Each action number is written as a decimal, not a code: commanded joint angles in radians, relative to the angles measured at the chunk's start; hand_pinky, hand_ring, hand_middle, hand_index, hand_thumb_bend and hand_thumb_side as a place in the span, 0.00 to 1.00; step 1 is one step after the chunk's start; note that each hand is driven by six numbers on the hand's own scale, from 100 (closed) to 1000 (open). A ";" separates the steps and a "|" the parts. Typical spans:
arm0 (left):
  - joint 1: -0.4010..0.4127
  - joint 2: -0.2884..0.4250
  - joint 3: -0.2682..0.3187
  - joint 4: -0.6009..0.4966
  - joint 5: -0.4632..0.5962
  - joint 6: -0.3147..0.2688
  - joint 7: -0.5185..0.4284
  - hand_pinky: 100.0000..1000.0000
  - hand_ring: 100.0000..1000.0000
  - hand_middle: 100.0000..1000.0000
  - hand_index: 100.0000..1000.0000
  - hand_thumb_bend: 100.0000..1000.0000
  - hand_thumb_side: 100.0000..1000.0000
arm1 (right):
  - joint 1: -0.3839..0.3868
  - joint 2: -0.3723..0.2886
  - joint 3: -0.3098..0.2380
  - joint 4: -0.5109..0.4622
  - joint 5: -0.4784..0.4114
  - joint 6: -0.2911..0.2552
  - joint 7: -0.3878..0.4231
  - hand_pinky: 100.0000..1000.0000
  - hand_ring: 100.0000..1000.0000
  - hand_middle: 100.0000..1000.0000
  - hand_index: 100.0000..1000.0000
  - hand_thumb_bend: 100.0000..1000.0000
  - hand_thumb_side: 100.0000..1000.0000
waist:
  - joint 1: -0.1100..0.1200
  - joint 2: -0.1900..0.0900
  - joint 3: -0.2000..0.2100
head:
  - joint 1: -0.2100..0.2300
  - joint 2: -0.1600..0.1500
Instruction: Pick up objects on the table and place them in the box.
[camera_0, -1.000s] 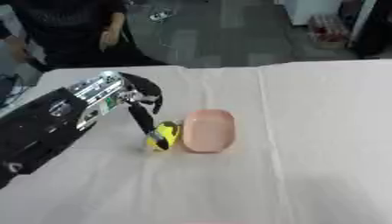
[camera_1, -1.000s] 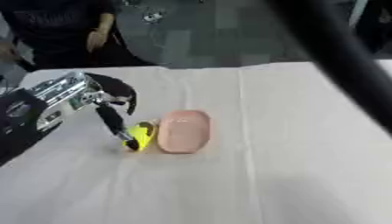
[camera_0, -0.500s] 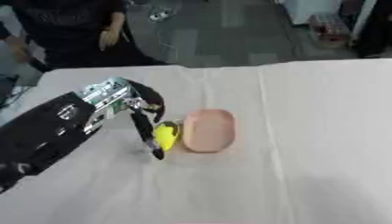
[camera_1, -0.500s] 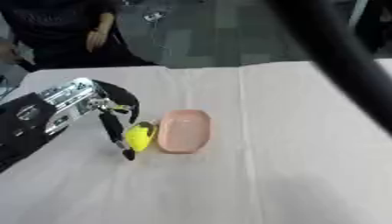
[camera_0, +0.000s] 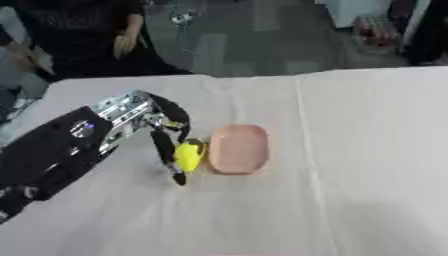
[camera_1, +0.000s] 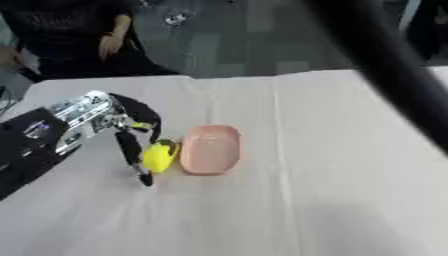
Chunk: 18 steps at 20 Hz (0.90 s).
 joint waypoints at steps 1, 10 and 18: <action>-0.026 0.044 0.024 -0.025 -0.010 0.008 -0.016 0.81 0.81 0.81 0.72 0.84 0.77 | -0.013 -0.029 -0.012 -0.013 -0.007 0.001 0.001 0.29 0.44 0.44 0.49 0.00 1.00 | -0.002 -0.011 0.002 | 0.014 -0.007; -0.012 0.018 0.039 -0.026 0.028 0.017 0.039 0.85 0.86 0.86 0.80 0.87 0.76 | -0.015 -0.028 -0.015 -0.013 -0.008 -0.002 -0.001 0.29 0.44 0.44 0.49 0.00 1.00 | -0.004 -0.009 0.001 | 0.015 -0.017; 0.019 -0.028 0.025 0.022 0.064 -0.013 0.084 0.87 0.87 0.88 0.84 0.88 0.74 | -0.028 -0.032 -0.019 -0.013 -0.025 -0.003 0.001 0.29 0.44 0.44 0.49 0.00 1.00 | -0.002 -0.004 -0.010 | 0.015 -0.018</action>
